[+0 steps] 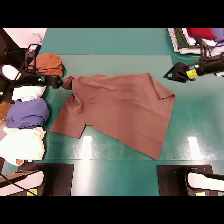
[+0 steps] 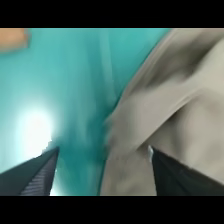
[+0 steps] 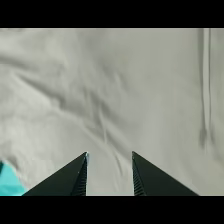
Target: Fold the shirts.
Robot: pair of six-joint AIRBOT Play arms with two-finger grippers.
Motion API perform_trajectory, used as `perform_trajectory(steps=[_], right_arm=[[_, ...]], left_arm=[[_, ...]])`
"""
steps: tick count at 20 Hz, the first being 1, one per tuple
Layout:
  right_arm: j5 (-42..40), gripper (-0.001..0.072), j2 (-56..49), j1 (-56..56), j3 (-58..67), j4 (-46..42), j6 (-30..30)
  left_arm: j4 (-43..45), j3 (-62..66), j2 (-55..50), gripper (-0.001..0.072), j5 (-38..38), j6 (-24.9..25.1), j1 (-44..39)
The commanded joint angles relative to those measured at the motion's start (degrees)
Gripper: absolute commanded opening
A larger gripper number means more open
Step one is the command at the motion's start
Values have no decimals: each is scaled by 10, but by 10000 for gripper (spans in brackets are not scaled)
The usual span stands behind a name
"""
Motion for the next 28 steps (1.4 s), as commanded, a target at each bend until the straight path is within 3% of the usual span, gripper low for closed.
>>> perform_trajectory(steps=[1, 6, 11, 15, 16, 17, 19, 23, 26, 27, 28], right_arm=[[33, 334, 64, -38, -76, 2, -11], [33, 333, 141, -71, -186, 2, -13], [45, 333, 168, -72, -240, 2, -13], [52, 333, 168, -72, -240, 1, -13], [52, 333, 168, -72, -241, 1, -13], [52, 333, 168, -73, -241, 0, -13], [64, 333, 168, -84, -241, 0, -13], [104, 331, 172, -143, -263, -1, -12], [83, 331, 202, -171, -347, -65, -6], [64, 358, 213, -176, -393, -69, -6], [56, 478, 211, -179, -417, -68, -6]], left_arm=[[-64, 0, -38, 661, -130, 49, 74], [-182, 10, -150, 661, -140, 137, 78], [-180, 46, -214, 660, -143, 166, 30], [-121, 47, -218, 658, -158, 163, 4], [-117, 47, -218, 573, -170, 163, 4], [-118, 48, -218, 351, -178, 161, 5], [-118, 54, -218, 31, -203, 158, 5], [-96, 98, -202, 25, -239, 106, 5], [-88, 115, -154, 25, -247, 100, 5], [-89, 115, -134, 25, -264, 100, 5], [-89, 114, -125, 25, -276, 100, 5]])
